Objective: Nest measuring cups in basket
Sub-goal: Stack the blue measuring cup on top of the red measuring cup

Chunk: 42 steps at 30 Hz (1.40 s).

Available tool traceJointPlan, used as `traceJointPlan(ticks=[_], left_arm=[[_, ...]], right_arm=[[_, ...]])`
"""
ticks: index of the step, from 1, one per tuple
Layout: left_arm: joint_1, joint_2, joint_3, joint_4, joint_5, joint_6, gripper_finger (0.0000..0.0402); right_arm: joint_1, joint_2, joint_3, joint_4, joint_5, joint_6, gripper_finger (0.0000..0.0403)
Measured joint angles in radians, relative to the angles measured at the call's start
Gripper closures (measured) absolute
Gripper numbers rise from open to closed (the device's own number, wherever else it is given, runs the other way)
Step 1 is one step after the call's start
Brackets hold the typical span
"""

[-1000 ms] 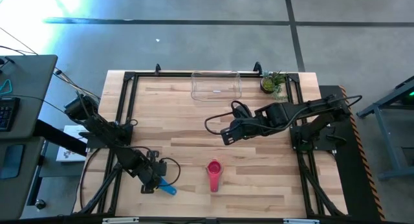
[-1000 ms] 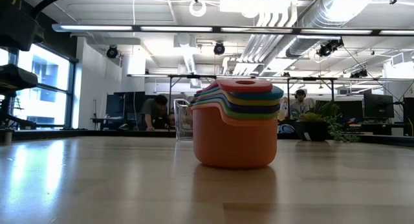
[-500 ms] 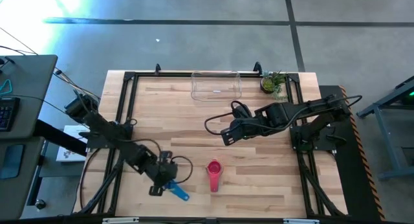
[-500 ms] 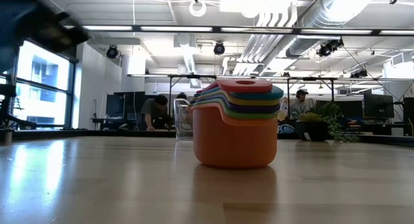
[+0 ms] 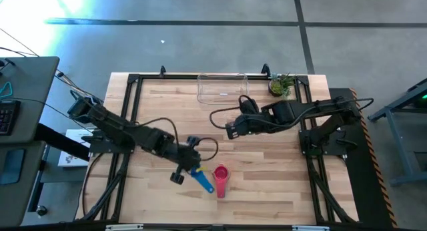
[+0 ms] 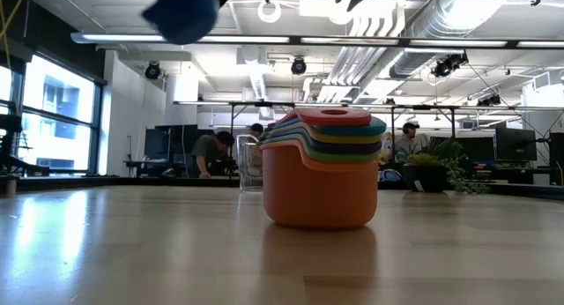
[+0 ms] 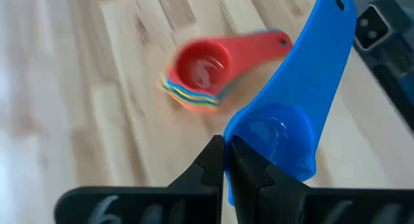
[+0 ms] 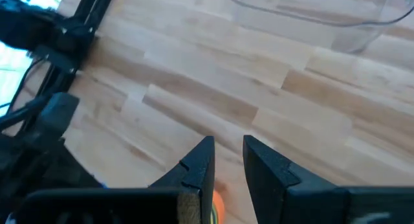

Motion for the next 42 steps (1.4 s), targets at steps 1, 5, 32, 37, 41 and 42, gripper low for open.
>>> traceJointPlan(ticks=[1,5,32,37,41,42], left_arm=[[0.014,0.000,0.010,0.000,0.000,0.039,0.0401],[0.064,0.000,0.043,0.005,0.000,0.168,0.0401],[0.122,0.053,0.083,0.153,0.117,0.726,0.0401],[0.122,0.113,0.096,0.162,0.120,0.722,0.0401],[0.122,0.181,0.153,0.152,0.121,0.723,0.0401],[0.122,0.202,0.172,0.151,0.122,0.727,0.0401]], right_arm=[[-0.010,0.000,0.000,0.000,0.000,-0.001,0.0329],[-0.052,0.000,0.000,0.001,0.002,-0.035,0.0329],[-0.119,0.000,0.000,0.029,0.071,0.115,0.0329],[-0.119,0.000,0.000,0.025,0.077,0.122,0.0329],[-0.119,-0.001,0.000,0.021,0.077,0.122,0.0329],[-0.119,-0.001,0.000,0.019,0.076,0.122,0.0329]])
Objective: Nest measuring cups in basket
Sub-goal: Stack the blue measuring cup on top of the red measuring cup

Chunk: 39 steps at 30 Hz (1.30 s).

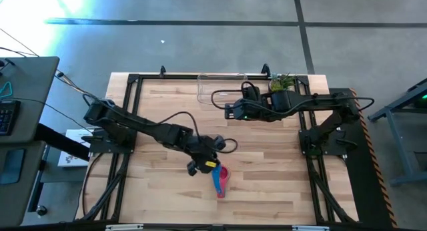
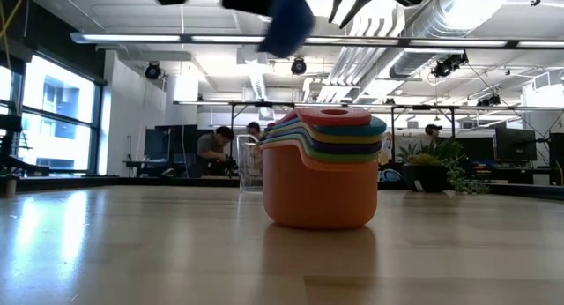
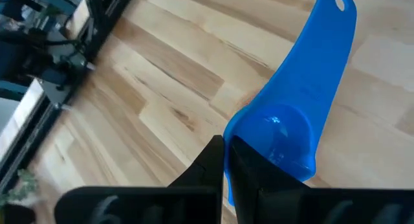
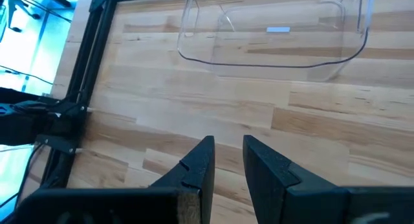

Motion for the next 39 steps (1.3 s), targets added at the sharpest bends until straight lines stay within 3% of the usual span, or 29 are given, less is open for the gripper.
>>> traceJointPlan(ticks=[11,39], left_arm=[[0.000,0.144,0.151,-0.124,0.002,0.046,0.0401],[-0.001,0.219,0.152,-0.083,0.057,0.035,0.0401]], right_arm=[[0.000,0.000,0.000,-0.027,-0.005,0.000,0.0329],[0.000,0.000,0.000,-0.050,-0.011,-0.003,0.0329]])
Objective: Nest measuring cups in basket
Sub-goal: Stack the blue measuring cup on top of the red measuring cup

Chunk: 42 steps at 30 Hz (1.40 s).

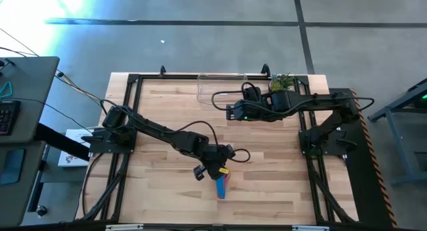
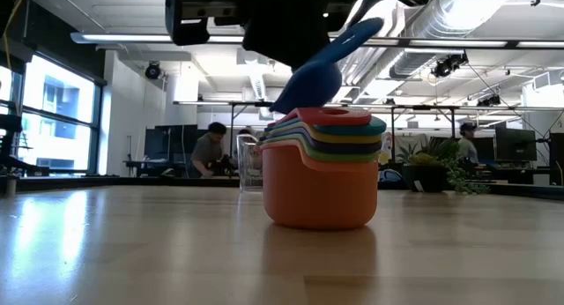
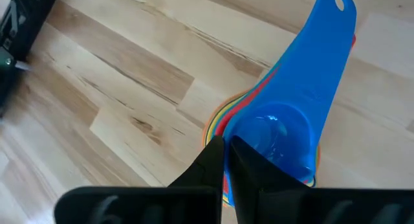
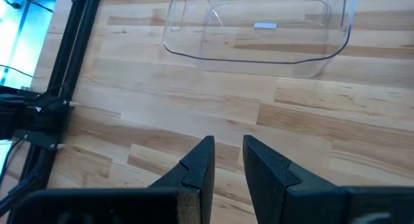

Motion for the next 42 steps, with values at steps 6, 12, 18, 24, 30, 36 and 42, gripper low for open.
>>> traceJointPlan(ticks=[6,12,18,24,30,36,42], left_arm=[[0.000,0.000,0.000,0.005,0.001,0.001,0.0395],[-0.002,0.000,0.000,-0.003,0.002,0.011,0.0386],[-0.002,0.000,0.000,-0.004,0.003,0.011,0.0384],[-0.003,0.000,0.000,-0.005,0.003,0.027,0.0383],[-0.003,0.000,0.000,-0.010,0.003,0.026,0.0382],[-0.003,0.000,0.000,-0.009,0.003,0.026,0.0360],[-0.003,0.000,0.000,-0.008,0.000,0.001,0.0319]], right_arm=[[0.000,0.000,0.000,0.000,-0.002,0.000,0.0329],[0.000,0.000,0.000,0.000,-0.003,0.000,0.0329],[0.000,0.000,0.000,0.000,-0.003,0.000,0.0329],[0.000,0.000,0.000,0.000,-0.003,-0.001,0.0329],[0.000,0.000,0.000,0.000,-0.008,-0.001,0.0329],[0.000,0.000,0.000,0.000,-0.018,-0.001,0.0329],[0.000,0.000,0.000,0.000,-0.018,-0.001,0.0329]])
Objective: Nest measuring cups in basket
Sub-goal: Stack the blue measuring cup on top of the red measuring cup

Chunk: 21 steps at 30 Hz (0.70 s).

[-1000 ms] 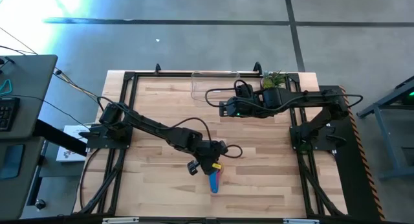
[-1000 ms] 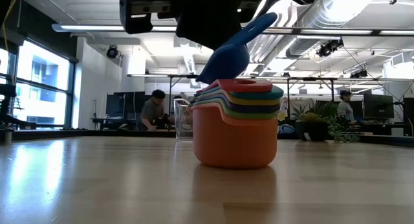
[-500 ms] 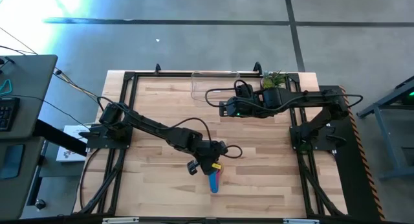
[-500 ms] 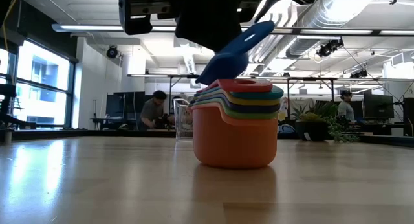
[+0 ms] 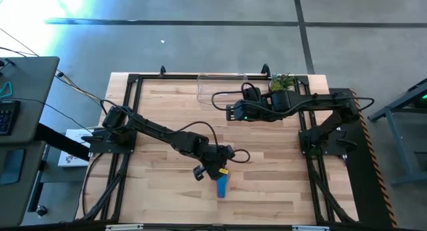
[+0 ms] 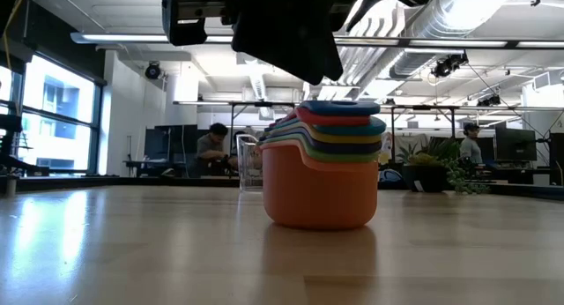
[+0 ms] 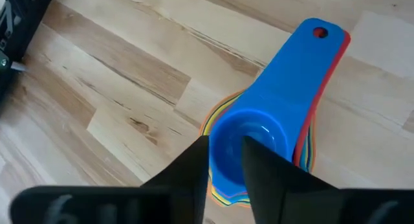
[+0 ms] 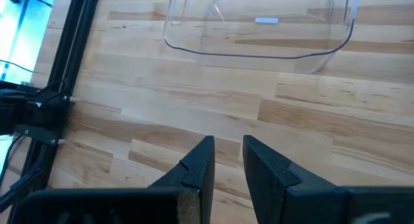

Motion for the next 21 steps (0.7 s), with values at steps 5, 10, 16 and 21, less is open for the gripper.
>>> traceJointPlan(ticks=[5,10,16,21], left_arm=[[0.000,-0.001,0.000,0.008,-0.067,-0.093,0.0308],[0.000,-0.012,0.000,-0.027,-0.196,-0.189,0.0315],[0.001,-0.050,0.000,-0.138,-0.226,-0.277,0.0327],[-0.001,-0.117,0.001,-0.226,-0.225,-0.340,0.0332]], right_arm=[[0.000,0.000,0.000,0.000,-0.002,0.000,0.0329],[0.002,0.000,0.000,0.000,-0.045,-0.007,0.0329],[0.025,-0.010,0.000,-0.011,-0.046,-0.007,0.0329],[0.064,-0.015,0.000,-0.052,-0.045,-0.004,0.0329]])
